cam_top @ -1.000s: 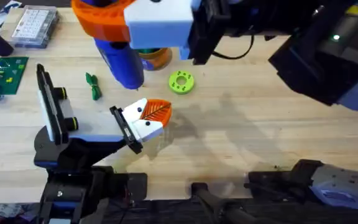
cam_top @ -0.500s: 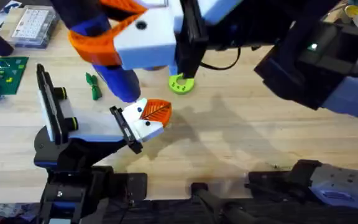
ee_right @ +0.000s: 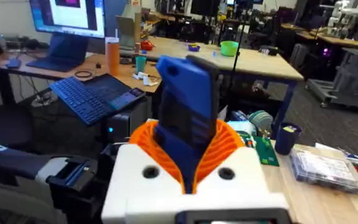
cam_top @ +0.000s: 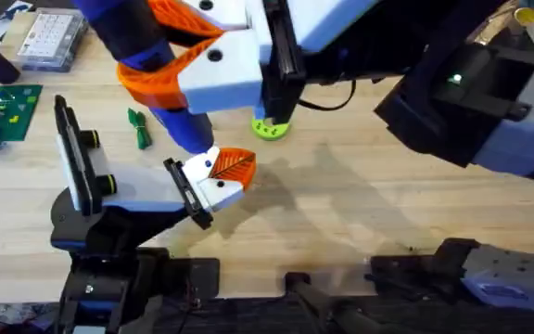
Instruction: Pick up the gripper from the table and insert it into the empty holder that is missing its gripper. Then pick up a screw, insert it into the mounting hole, and use the screwdriver to tighten it. Finally, clean up the table by picking up the vegetable and placing it into the bucket.
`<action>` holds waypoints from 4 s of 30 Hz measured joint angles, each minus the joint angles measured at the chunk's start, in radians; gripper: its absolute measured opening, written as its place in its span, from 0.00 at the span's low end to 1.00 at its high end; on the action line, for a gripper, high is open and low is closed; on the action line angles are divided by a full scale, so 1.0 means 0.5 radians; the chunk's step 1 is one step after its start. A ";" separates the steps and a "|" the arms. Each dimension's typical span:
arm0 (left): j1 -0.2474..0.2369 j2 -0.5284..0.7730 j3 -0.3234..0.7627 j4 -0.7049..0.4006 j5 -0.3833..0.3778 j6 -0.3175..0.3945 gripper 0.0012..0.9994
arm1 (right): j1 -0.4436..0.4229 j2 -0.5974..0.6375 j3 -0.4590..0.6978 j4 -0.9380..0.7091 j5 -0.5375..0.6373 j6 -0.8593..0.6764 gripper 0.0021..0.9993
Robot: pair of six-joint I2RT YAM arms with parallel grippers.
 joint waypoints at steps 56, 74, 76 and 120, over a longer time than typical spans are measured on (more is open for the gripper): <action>0.000 0.000 0.000 -0.002 0.001 -0.001 0.01 | 0.021 0.160 -0.046 0.013 0.005 -0.018 0.05; 0.000 0.001 0.000 -0.005 0.015 -0.021 0.01 | 0.019 0.117 -0.124 0.058 0.024 -0.025 0.05; 0.000 0.001 0.000 -0.006 0.018 -0.028 0.01 | 0.019 0.117 -0.126 0.057 0.023 -0.029 0.05; 0.002 0.000 0.004 -0.007 -0.007 -0.014 0.01 | -0.345 0.158 0.675 -1.385 0.287 -0.521 0.05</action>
